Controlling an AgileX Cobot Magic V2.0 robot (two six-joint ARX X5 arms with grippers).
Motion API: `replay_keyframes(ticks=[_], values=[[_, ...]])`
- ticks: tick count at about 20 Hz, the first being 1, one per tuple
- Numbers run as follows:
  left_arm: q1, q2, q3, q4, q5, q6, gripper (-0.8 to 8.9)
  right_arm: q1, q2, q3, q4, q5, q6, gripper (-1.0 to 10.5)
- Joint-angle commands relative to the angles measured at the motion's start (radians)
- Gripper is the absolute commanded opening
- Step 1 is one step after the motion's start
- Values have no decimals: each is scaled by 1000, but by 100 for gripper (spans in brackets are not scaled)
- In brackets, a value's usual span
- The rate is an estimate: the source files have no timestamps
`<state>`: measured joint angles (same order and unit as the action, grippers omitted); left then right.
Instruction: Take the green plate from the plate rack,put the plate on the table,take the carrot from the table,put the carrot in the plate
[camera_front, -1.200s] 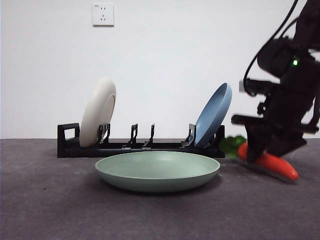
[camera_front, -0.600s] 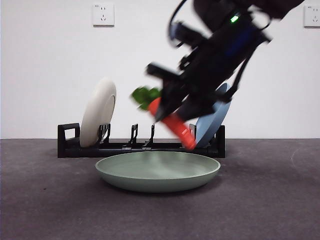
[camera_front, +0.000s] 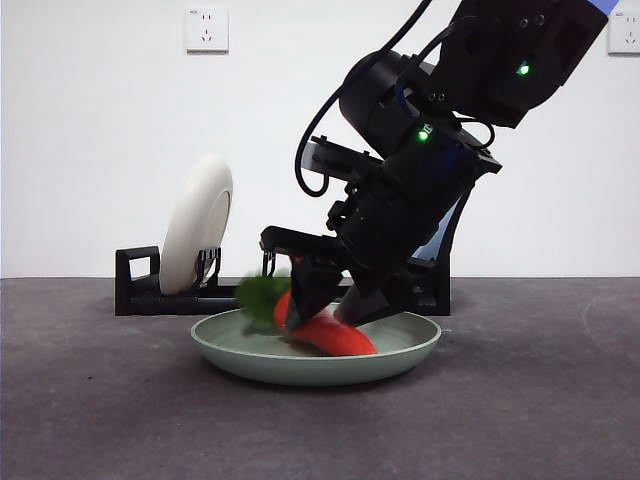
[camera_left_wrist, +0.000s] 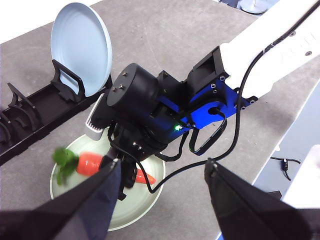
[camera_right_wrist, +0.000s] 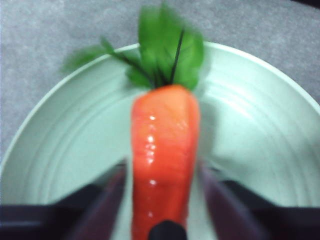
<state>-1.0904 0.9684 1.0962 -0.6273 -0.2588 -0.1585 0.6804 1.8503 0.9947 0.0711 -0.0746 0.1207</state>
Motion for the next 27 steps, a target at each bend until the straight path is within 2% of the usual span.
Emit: replay_keyframes(ticks=[1,5,8,16,19,22,25,27], values=[[-3,-1,-1,4,0,-6,287,3,5,-3,2,2,12,545],[-3,-1,-1,1,0,-6,287,3,-85,-3,-45,3,13,544],[-3,-1,-1,-4,0,-6,287,3,-240,-3,-158,3,13,540],[-3,-1,-1,-40,0,-6,287,3,-729,-3,-803,-62,9,535],[-3,-1,-1,-70,3,-6,286,3,-851,-3,-975,-104,9,535],[-3,-1,-1,-126,5,-6,283,3,-933,-3,-1087,-110,9,532],[-3,-1,-1,-158,6,-6,282,3,-967,-3,-1131,-110,9,530],[-3,-1,-1,-174,6,-7,271,3,-981,-3,-1147,-110,9,482]])
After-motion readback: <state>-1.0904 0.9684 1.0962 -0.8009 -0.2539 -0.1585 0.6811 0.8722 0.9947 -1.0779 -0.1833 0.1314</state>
